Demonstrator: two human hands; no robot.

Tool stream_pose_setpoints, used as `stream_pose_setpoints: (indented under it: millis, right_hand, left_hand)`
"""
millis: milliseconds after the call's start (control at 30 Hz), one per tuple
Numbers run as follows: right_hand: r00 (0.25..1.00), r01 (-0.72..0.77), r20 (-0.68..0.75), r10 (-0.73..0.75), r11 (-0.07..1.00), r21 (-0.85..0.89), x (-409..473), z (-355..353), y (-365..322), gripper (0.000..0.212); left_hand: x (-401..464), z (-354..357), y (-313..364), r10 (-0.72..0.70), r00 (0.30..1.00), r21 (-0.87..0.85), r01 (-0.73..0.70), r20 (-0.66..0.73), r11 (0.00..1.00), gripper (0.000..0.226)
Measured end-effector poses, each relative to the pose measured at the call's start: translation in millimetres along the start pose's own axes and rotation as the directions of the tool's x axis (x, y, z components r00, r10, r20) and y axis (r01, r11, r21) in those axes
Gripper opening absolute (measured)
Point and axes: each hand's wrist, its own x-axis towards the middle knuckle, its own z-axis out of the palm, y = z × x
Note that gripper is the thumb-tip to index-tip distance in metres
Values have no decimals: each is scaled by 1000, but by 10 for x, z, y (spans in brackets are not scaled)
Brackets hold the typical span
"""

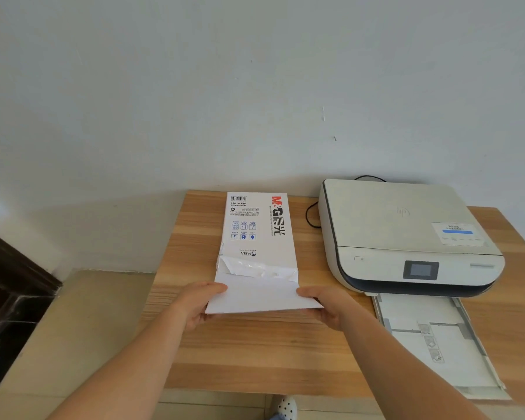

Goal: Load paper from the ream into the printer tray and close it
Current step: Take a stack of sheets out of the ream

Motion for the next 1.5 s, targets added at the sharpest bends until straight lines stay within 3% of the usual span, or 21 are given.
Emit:
stream_pose_setpoints:
  millis: [300, 400, 700, 800, 867, 933, 1000, 1067, 1167, 1500]
  right_hand:
    - [997, 73, -8, -73, 996, 55, -412, 71, -321, 9]
    - [993, 112, -44, -109, 990, 86, -550, 63, -478, 19]
    - [953, 300, 4, -303, 944, 138, -1063, 148, -808, 20]
    - [925, 373, 22, -379, 918, 133, -1217, 161, -861, 23]
    - [886, 454, 54, -460, 886, 92, -1328, 174, -870, 11]
    - [837, 544, 66, -543, 839, -7, -1398, 163, -849, 22]
    - [800, 600, 54, -598, 791, -125, -1410, 137, -808, 37]
    - [769, 634, 61, -636, 748, -198, -1425, 134, -738, 27]
    - [750, 649, 42, -660, 722, -239, -1377, 126, -631, 27]
    - [800, 535, -196, -567, 822, -196, -934, 23, -176, 9]
  left_hand:
    - [-331, -113, 377, 108, 994, -6, -108, 14, 994, 27]
    - [-458, -140, 555, 135, 991, -14, -135, 20, 991, 23]
    - [-822, -237, 959, 227, 974, -11, -227, -4, 974, 24]
    - [-919, -259, 1040, 289, 956, -30, -288, 49, 957, 17]
    - [-976, -263, 1067, 346, 932, -30, -345, 106, 938, 11]
    - [-1016, -247, 1063, 406, 907, -22, -406, 111, 914, 5]
    - [-1001, -240, 1022, 496, 868, 25, -497, 33, 868, 28]
    - [-955, -248, 962, 588, 809, 103, -583, -19, 806, 45]
    - [-891, -244, 850, 658, 753, 194, -641, -29, 742, 64]
    - [-822, 60, 503, 642, 753, 104, -634, -142, 767, 21]
